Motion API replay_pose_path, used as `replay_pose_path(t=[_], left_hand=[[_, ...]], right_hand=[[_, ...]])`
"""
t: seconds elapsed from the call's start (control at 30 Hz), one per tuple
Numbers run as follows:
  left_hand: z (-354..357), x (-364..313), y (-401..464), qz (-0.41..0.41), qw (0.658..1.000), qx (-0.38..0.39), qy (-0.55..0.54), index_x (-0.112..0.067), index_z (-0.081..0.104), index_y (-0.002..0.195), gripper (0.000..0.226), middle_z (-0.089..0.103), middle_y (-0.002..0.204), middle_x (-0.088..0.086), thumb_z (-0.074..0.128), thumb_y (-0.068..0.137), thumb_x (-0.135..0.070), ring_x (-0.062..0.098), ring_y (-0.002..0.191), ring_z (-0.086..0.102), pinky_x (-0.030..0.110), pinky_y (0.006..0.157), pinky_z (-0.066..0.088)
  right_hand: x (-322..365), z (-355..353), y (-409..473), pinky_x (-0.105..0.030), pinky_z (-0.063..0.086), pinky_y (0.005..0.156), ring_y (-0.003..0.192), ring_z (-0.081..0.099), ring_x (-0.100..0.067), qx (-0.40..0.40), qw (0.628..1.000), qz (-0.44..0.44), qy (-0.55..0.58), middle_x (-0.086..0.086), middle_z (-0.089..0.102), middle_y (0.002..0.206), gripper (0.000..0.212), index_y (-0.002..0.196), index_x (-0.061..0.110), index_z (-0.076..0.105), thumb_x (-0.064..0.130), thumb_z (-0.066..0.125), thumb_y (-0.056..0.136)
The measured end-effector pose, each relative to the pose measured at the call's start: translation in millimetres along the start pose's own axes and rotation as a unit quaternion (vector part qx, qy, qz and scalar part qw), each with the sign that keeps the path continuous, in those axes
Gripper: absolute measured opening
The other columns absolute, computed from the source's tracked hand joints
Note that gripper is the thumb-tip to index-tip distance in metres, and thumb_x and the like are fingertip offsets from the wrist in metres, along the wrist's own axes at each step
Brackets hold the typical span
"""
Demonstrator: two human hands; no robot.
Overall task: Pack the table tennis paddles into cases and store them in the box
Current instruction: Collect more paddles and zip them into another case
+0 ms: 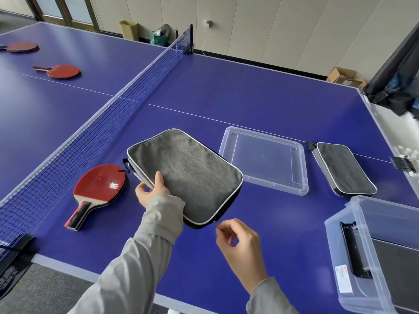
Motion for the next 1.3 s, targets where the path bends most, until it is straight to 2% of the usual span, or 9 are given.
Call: replay_pose_path(t=[0.17,0.3,0.47,0.6,0.77,0.9,1.07,1.2,1.3], left_hand=[[-5.9,7.7,-8.5,-0.033,0.999,-0.037,-0.004,-0.006,0.047,0.123,0.048,0.048,0.101,0.003,0.066,0.085,-0.027,0.015,0.089,0.046,0.011,0.068,0.028],[-8.9,17.0,-16.8,-0.092,0.994,-0.056,-0.014,-0.011,0.043,0.124,0.046,0.046,0.092,-0.002,0.063,0.086,-0.03,0.014,0.089,0.042,0.023,0.086,0.034],[-13.2,20.5,-21.9,-0.126,0.991,-0.051,-0.001,-0.008,0.041,0.131,0.054,0.052,0.108,0.007,0.063,0.087,-0.031,0.021,0.098,0.051,0.03,0.096,0.036],[-14.8,15.2,-6.6,-0.092,0.995,-0.003,0.025,-0.008,0.041,0.132,0.057,0.053,0.13,0.012,0.064,0.086,-0.033,0.026,0.117,0.052,0.026,0.091,0.035],[2.8,19.9,7.8,-0.057,0.984,0.163,0.04,-0.008,0.054,0.113,0.037,0.06,0.107,0.008,0.065,0.086,-0.031,0.023,0.097,0.057,0.035,0.09,0.047],[23.4,43.7,-18.3,-0.132,0.939,0.317,0.025,-0.015,0.055,0.114,0.03,0.064,0.101,0.009,0.06,0.089,-0.031,0.027,0.089,0.061,0.045,0.089,0.049],[32.8,60.6,-38.2,-0.156,0.912,0.372,0.069,-0.019,0.061,0.11,0.028,0.065,0.106,0.01,0.062,0.086,-0.036,0.027,0.091,0.062,0.045,0.09,0.05],[24.9,63.3,-28.8,-0.063,0.941,0.26,0.207,-0.021,0.037,0.138,0.067,0.055,0.125,0.01,0.07,0.081,-0.036,0.029,0.11,0.055,0.04,0.095,0.044],[25.7,53.0,-44.1,0.07,0.902,0.248,0.347,-0.026,0.032,0.142,0.071,0.036,0.145,0.009,0.068,0.082,-0.039,0.03,0.132,0.035,0.044,0.111,0.028]], right_hand=[[9.3,15.2,-8.0,-0.022,0.045,0.052,0.057,0.05,-0.004,-0.006,0.999,0.026,0.047,0.013,0.056,0.065,0.009,0.074,0.019,0.062,0.013,0.064,0.081],[16.7,23.1,-8.2,-0.025,0.046,0.052,0.057,0.05,-0.005,-0.018,0.998,0.025,0.061,0.012,0.057,0.064,0.008,0.074,0.016,0.063,0.013,0.064,0.081],[22.7,35.6,-6.8,-0.03,0.047,0.053,0.058,0.053,-0.009,-0.009,0.996,0.03,0.086,0.007,0.061,0.066,0.006,0.077,0.015,0.067,0.018,0.064,0.083],[3.5,26.3,-9.2,-0.02,0.048,0.059,0.061,0.058,-0.005,0.002,0.986,0.103,0.131,0.009,0.065,0.067,0.013,0.076,0.025,0.067,0.035,0.066,0.083],[-59.1,-31.2,9.4,-0.025,0.051,0.06,0.075,0.063,-0.015,-0.116,0.909,0.283,0.281,-0.011,0.065,0.089,0.018,0.1,0.01,0.064,0.018,0.048,0.097],[-66.1,-20.2,27.8,-0.031,0.044,0.071,0.092,0.059,-0.022,0.021,0.811,0.368,0.454,-0.011,0.063,0.111,0.046,0.122,0.006,0.059,0.039,0.042,0.095],[-49.6,-7.9,20.3,-0.024,0.056,0.072,0.107,0.066,-0.016,0.126,0.779,0.394,0.472,-0.005,0.069,0.117,0.043,0.113,0.018,0.07,0.046,0.044,0.093],[-51.5,-10.7,18.9,-0.025,0.054,0.078,0.108,0.064,-0.015,0.074,0.813,0.35,0.459,-0.005,0.066,0.122,0.033,0.121,0.023,0.062,0.036,0.047,0.095],[-53.7,-9.0,12.9,-0.024,0.054,0.073,0.099,0.066,-0.011,0.033,0.861,0.32,0.395,0.003,0.069,0.114,0.023,0.114,0.035,0.06,0.026,0.049,0.097]])
Point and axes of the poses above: each hand's wrist, its own y-axis towards the middle knuckle, its own z-axis out of the palm, x = y × z, the point moved 9 cm from there along y, towards the middle knuckle
